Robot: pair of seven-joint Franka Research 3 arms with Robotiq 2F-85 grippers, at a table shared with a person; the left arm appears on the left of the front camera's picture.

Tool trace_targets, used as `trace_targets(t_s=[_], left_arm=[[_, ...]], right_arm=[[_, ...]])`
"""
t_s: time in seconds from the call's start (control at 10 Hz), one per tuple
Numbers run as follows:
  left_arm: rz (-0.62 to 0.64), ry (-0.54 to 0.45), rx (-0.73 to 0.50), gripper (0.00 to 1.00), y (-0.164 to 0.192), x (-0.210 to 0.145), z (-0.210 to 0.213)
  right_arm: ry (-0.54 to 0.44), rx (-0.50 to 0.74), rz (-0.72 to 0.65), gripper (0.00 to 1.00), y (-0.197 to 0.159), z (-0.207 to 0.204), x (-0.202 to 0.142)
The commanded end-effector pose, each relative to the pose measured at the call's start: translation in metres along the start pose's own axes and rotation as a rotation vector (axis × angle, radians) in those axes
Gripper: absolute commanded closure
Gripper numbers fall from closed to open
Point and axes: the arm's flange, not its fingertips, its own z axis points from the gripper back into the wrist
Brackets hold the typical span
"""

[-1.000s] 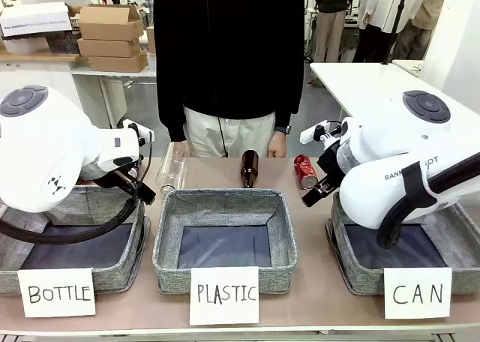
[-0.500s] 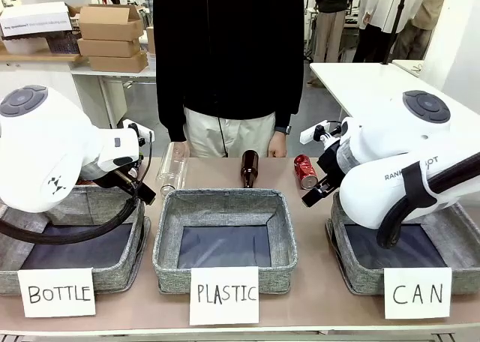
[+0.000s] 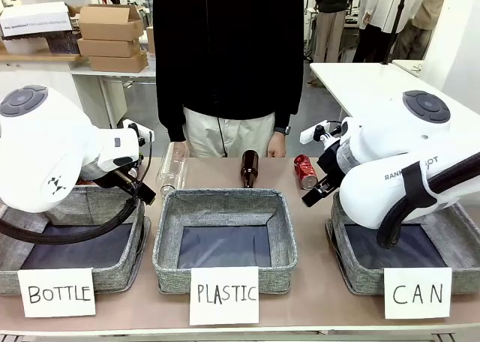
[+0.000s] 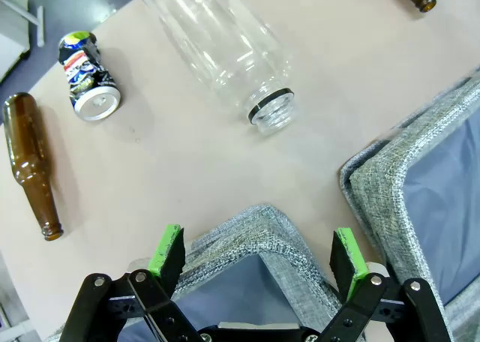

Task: Sort the can waste into the basket.
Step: Pick up the can waste from the table and place it in the right Fabric basket.

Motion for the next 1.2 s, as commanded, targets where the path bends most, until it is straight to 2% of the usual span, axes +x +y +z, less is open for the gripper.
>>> trace_targets(t_s=[0.0, 0.1, 0.2, 0.3, 0.4, 0.5, 0.6, 0.7, 0.8, 0.9, 1.0, 1.1], left_arm=[[-0.001, 0.0, 0.0, 0.0, 0.0, 0.0, 0.0], [0.0, 0.0, 0.0, 0.0, 0.0, 0.0, 0.0], [-0.018, -0.059, 0.025, 0.0, -0.007, 0.016, 0.03], [-0.005, -0.087, 0.057, 0.0, -0.02, 0.027, 0.065], [0.032, -0.059, 0.05, 0.0, -0.039, 0.03, 0.101], [0.184, 0.023, 0.066, 0.0, -0.058, 0.028, 0.13], [0.193, 0.077, -0.002, 0.0, -0.079, 0.009, 0.155], [0.227, 0.076, -0.11, 0.0, -0.09, -0.013, 0.17], [0.113, 0.003, 0.052, 0.0, -0.055, 0.026, 0.126], [0.113, 0.003, 0.052, 0.0, -0.055, 0.026, 0.126], [0.113, 0.003, 0.052, 0.0, -0.055, 0.026, 0.126], [0.144, 0.042, 0.008, 0.0, -0.076, 0.017, 0.155]], right_arm=[[0.0, 0.0, -0.001, 0.0, 0.0, 0.0, 0.0], [0.0, 0.0, 0.0, 0.0, 0.0, 0.0, 0.0], [-0.053, 0.045, -0.037, 0.0, -0.002, 0.027, 0.018], [-0.065, 0.039, -0.094, 0.0, -0.003, 0.06, 0.031], [-0.032, 0.03, -0.137, 0.0, -0.001, 0.094, 0.035], [-0.005, 0.062, -0.167, 0.0, 0.004, 0.127, 0.031], [0.006, 0.016, -0.178, 0.0, 0.011, 0.158, 0.016], [0.014, -0.047, -0.15, 0.0, 0.017, 0.175, -0.004], [-0.007, -0.096, -0.102, 0.0, 0.018, 0.174, -0.024], [-0.01, 0.009, -0.152, 0.0, 0.006, 0.159, 0.025], [-0.007, -0.028, -0.136, 0.0, 0.008, 0.183, 0.019], [0.03, 0.12, -0.238, 0.0, 0.013, 0.159, 0.026]])
